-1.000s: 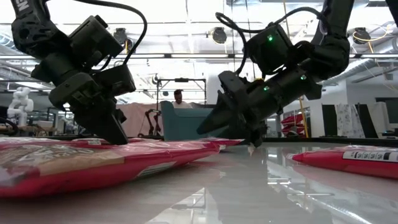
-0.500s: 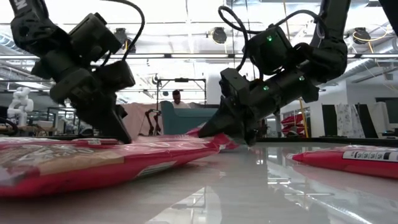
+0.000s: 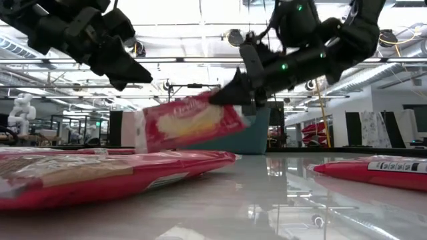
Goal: Sort popcorn bags into baskets
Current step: Put the red popcorn bag into the green bin
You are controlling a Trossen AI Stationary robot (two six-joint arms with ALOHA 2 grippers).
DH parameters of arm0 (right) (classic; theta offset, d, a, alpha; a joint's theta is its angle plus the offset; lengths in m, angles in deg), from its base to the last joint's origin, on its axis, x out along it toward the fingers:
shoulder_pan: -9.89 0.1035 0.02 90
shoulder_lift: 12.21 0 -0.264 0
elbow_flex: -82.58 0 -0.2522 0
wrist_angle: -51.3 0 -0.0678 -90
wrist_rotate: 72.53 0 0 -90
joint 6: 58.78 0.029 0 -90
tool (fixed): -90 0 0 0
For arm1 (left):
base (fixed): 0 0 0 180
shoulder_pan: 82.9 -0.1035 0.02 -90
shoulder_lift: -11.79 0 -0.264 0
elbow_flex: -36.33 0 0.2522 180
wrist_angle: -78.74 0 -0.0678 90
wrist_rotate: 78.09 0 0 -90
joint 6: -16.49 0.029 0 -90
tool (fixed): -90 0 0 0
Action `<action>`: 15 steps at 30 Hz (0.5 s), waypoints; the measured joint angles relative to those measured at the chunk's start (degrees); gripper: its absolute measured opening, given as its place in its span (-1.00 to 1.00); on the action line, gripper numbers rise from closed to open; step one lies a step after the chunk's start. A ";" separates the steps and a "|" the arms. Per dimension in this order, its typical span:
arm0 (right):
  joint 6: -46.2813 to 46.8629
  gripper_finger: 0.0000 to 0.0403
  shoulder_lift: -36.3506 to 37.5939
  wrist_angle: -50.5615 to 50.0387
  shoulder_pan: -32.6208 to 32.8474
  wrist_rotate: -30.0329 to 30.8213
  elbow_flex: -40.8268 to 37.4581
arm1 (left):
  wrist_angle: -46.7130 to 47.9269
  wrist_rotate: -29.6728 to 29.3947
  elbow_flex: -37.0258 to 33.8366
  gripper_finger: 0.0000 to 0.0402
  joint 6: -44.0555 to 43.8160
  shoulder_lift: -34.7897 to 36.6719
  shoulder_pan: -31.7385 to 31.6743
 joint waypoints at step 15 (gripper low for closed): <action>-19.11 -0.96 3.24 3.16 5.15 14.91 0.00 | -7.36 -3.89 0.00 0.45 1.88 -6.18 -3.84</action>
